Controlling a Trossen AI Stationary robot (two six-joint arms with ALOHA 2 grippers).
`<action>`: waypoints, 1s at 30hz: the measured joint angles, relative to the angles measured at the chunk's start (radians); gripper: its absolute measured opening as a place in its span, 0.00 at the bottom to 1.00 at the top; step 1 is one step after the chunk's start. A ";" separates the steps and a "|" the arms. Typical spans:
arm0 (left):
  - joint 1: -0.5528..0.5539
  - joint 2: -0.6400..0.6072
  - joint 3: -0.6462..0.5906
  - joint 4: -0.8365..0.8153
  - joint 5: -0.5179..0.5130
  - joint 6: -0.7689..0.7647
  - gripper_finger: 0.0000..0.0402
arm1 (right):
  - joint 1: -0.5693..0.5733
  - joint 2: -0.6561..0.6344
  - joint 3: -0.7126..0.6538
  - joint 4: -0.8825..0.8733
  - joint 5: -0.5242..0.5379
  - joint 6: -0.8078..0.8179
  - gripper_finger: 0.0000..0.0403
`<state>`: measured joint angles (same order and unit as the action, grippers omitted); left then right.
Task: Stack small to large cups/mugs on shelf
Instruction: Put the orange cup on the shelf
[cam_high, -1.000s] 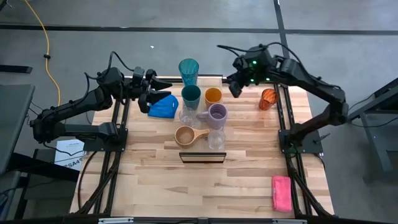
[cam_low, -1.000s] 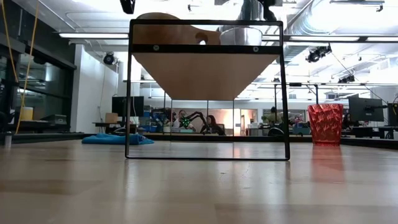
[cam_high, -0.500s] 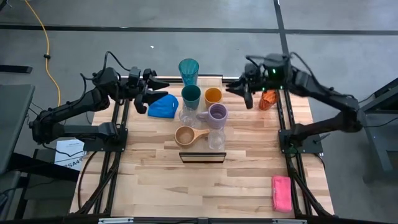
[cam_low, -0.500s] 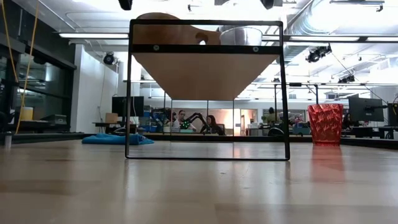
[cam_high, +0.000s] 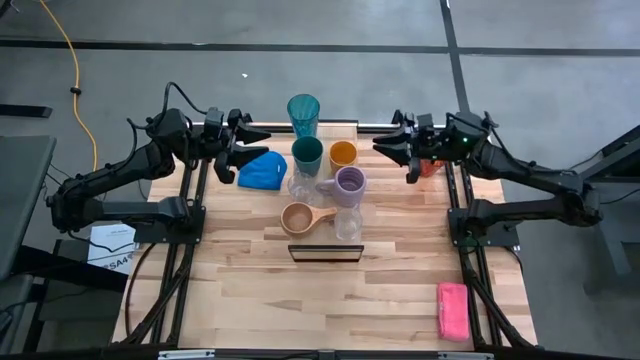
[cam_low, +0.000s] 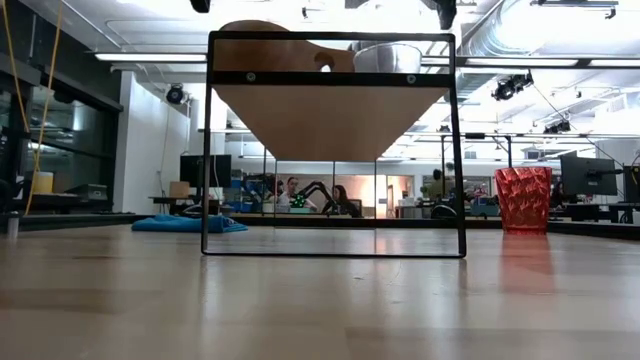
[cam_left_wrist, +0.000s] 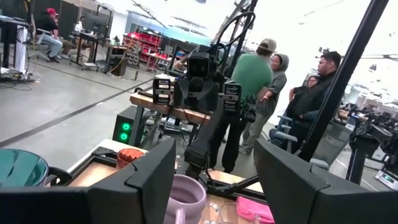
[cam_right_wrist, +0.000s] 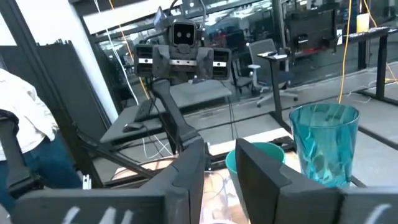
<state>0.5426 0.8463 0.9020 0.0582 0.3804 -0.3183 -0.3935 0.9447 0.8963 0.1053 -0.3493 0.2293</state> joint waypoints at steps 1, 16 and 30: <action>0.000 0.000 0.000 0.000 0.000 0.000 0.51 | 0.000 0.001 0.000 0.000 0.000 -0.001 0.21; 0.000 0.000 0.000 -0.001 -0.001 0.000 0.51 | -0.034 0.019 0.026 -0.132 0.191 0.189 0.21; 0.000 0.000 0.000 -0.002 -0.001 -0.001 0.51 | -0.350 0.296 0.217 -1.254 0.436 0.392 0.24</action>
<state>0.5430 0.8463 0.9020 0.0566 0.3794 -0.3191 -0.7435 1.2407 1.1137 -1.1485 0.0866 0.6213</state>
